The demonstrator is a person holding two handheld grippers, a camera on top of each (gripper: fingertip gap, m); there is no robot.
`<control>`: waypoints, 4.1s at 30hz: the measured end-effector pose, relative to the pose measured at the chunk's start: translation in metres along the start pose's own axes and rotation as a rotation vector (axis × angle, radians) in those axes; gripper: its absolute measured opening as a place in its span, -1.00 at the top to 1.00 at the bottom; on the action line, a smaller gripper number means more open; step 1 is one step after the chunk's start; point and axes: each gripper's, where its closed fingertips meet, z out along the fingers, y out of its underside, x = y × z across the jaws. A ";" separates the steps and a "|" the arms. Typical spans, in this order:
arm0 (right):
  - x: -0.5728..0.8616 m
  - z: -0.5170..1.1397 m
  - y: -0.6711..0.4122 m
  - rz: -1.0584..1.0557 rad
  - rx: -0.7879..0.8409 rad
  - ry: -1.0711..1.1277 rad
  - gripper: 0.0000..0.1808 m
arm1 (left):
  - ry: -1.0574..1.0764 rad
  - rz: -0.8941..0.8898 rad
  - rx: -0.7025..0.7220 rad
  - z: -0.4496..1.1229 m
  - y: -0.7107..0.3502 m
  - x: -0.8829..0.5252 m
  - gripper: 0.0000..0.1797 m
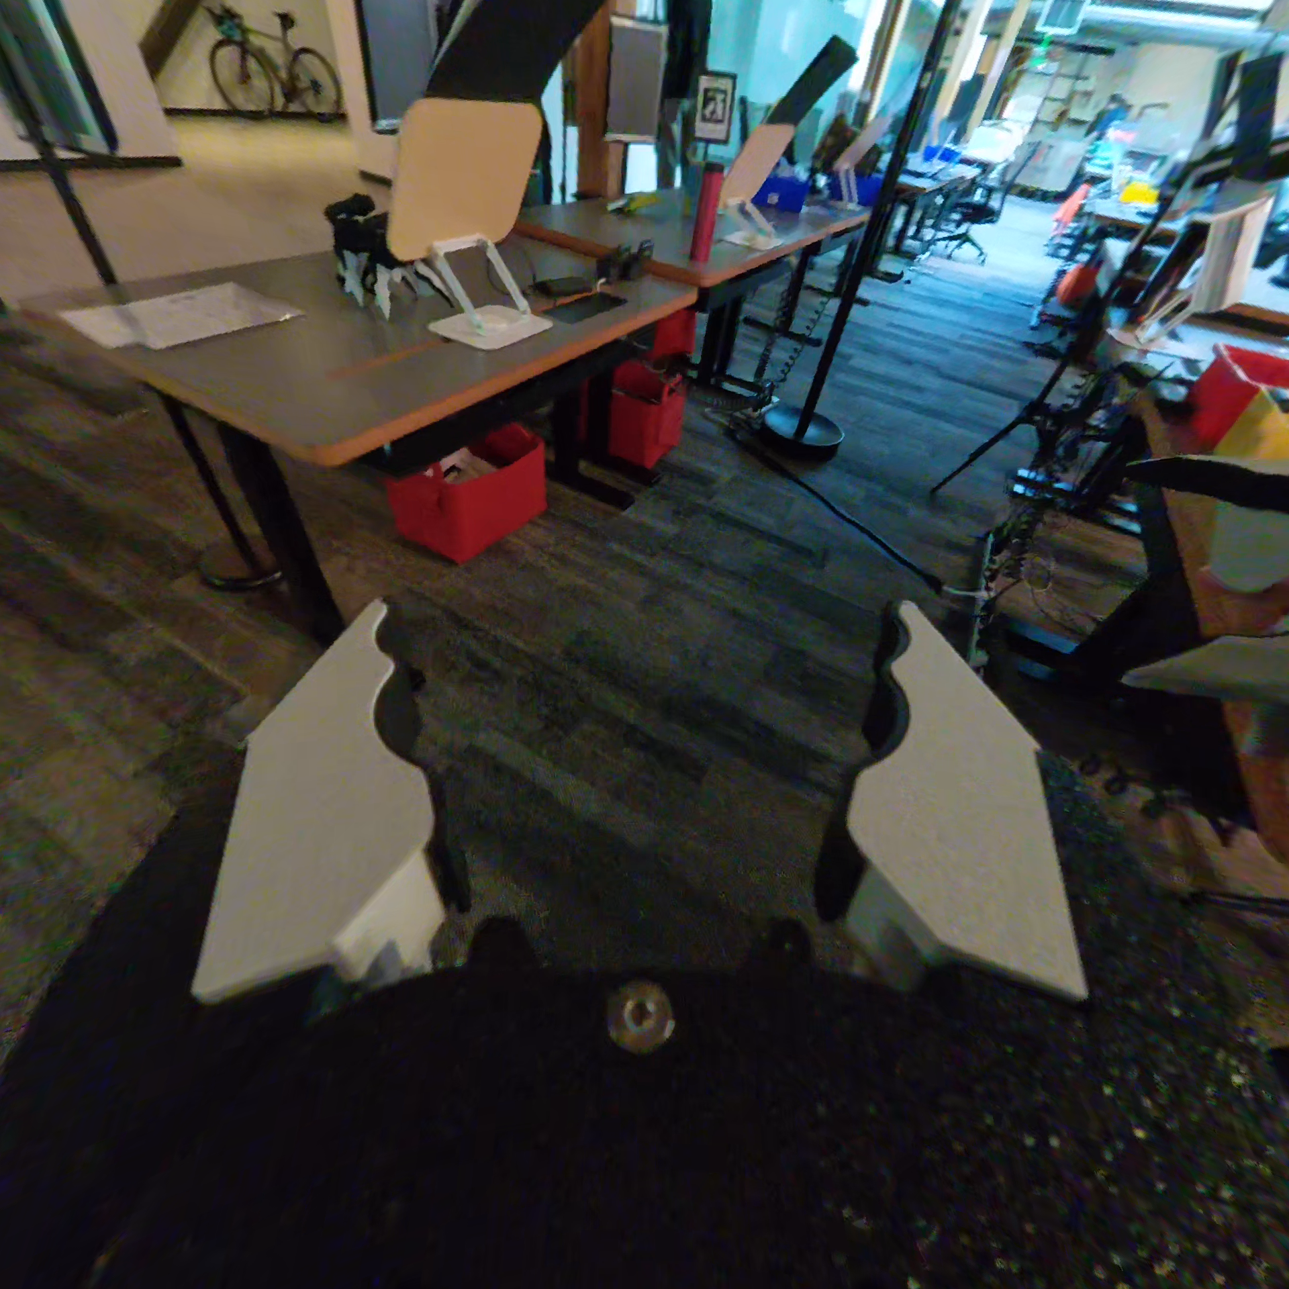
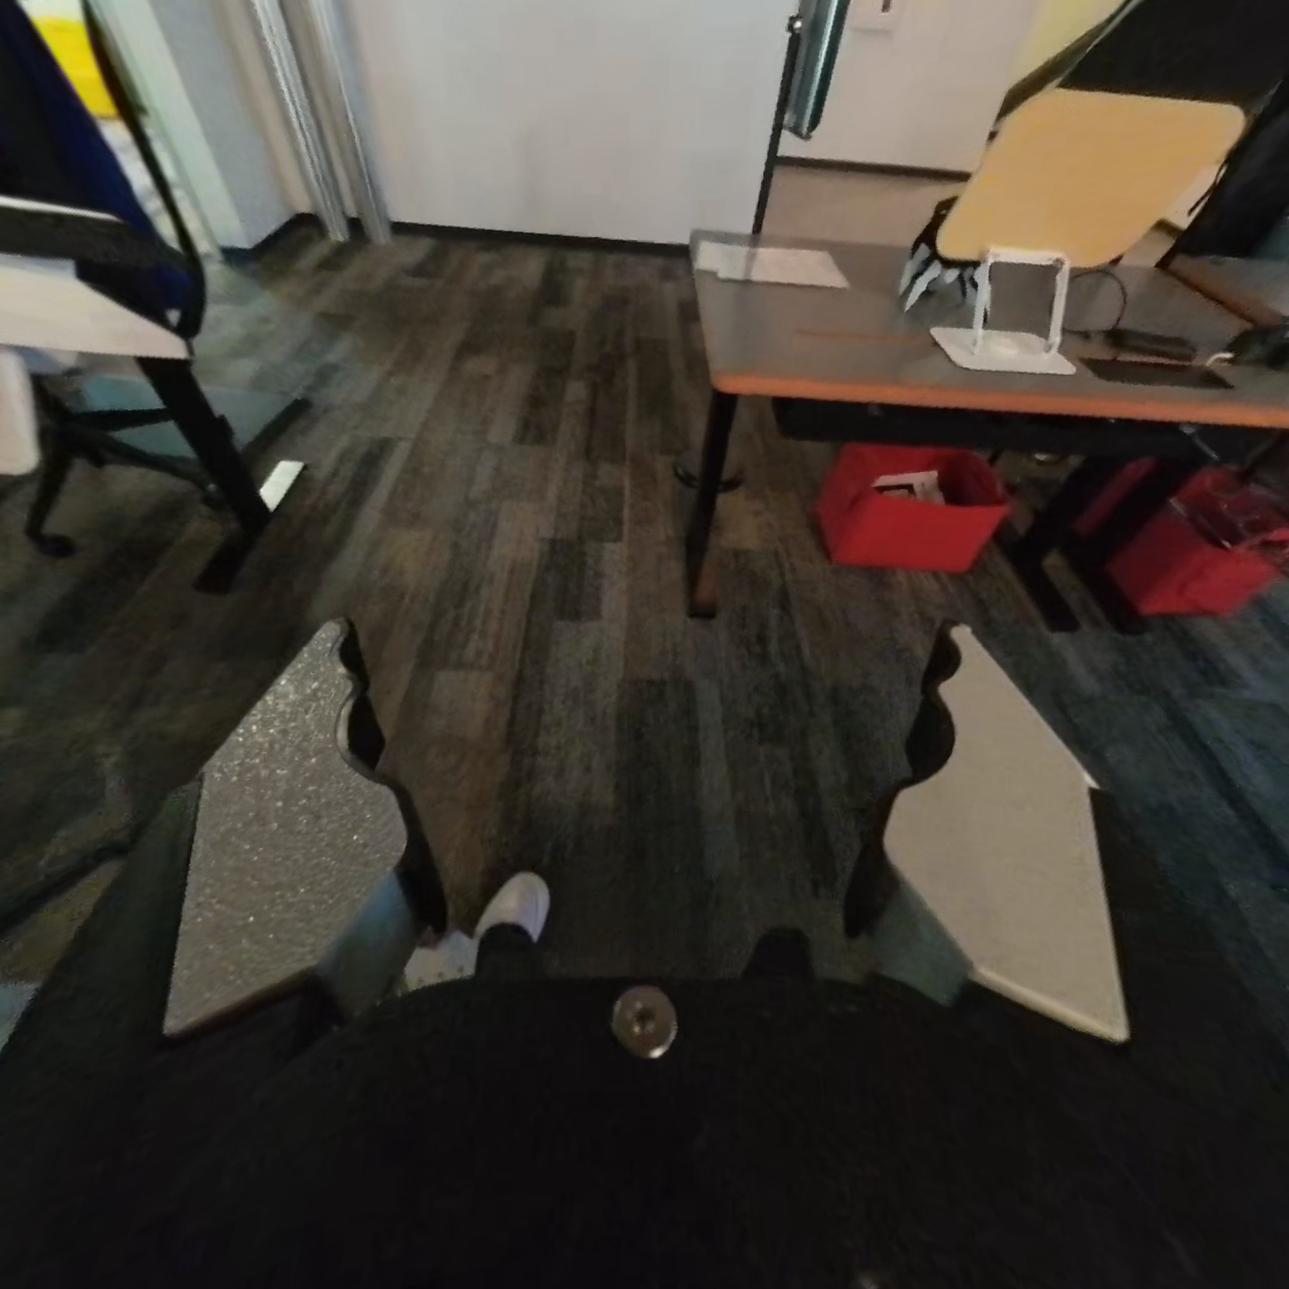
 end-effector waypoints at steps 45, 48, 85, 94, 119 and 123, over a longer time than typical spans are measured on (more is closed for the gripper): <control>-0.194 1.210 -0.468 -0.248 0.257 -0.648 0.12 | -0.578 -0.068 0.137 0.294 -0.231 -1.064 0.24; -0.169 1.292 -0.496 -0.242 0.215 -0.539 -0.01 | -0.539 0.025 0.110 0.340 -0.259 -1.146 0.15; 0.268 1.987 -0.629 0.138 0.060 0.122 -0.19 | 0.200 0.146 -0.080 1.217 -0.524 -1.624 0.01; 0.498 2.035 -0.609 0.246 -0.075 0.726 -0.24 | 0.520 0.282 -0.049 1.506 -0.599 -1.663 0.00; 1.010 2.445 -0.698 0.317 0.062 0.785 -0.12 | 0.361 0.254 -0.054 2.052 -0.770 -1.815 0.06; 1.084 2.479 -0.726 0.299 0.034 0.796 -0.13 | 0.345 0.278 -0.072 2.139 -0.789 -1.817 0.06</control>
